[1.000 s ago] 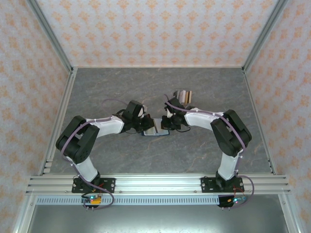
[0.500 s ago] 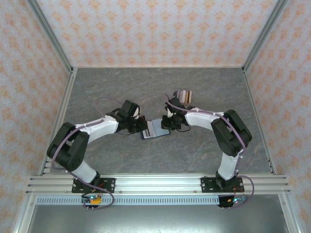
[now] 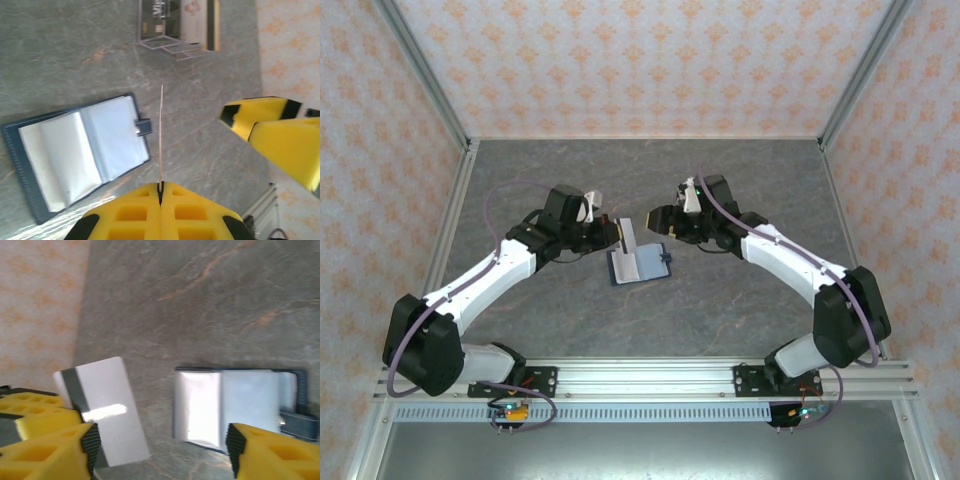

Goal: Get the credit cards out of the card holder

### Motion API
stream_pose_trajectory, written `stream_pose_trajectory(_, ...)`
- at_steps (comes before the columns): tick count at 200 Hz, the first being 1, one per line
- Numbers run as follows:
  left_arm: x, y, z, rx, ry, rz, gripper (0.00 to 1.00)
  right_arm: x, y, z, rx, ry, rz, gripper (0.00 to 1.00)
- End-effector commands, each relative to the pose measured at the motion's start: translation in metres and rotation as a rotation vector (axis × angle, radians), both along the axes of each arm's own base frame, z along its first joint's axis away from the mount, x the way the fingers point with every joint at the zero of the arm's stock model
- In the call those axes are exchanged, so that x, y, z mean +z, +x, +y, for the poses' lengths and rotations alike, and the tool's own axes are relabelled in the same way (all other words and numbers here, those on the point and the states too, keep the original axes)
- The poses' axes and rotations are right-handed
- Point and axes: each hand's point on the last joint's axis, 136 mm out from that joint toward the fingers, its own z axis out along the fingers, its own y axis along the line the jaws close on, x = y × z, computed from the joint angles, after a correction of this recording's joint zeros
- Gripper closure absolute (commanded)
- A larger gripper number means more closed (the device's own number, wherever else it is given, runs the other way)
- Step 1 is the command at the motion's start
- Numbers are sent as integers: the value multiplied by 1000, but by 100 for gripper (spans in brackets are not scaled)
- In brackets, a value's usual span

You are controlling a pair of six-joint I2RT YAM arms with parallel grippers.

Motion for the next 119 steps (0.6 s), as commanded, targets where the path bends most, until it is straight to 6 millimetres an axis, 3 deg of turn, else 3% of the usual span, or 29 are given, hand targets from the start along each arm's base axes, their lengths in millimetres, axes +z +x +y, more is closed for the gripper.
stream_pose_trajectory(1,36,12,-17,-21,-163,-43,96,23,-1,16,65,101,-4,25)
stream_pose_trajectory(14,44,16,-23,-39,-213,-50,96,27,1,22,96,125,-12,23)
stream_pose_trajectory(61,44,22,-28,-82,-316,-4,96,42,2,38,179,306,-6,23)
stream_pose_trajectory(85,43,20,-25,-80,-352,7,96,50,-1,40,199,333,-11,34)
stream_pose_trajectory(119,41,15,-23,-79,-358,13,97,60,-6,40,219,352,-20,57)
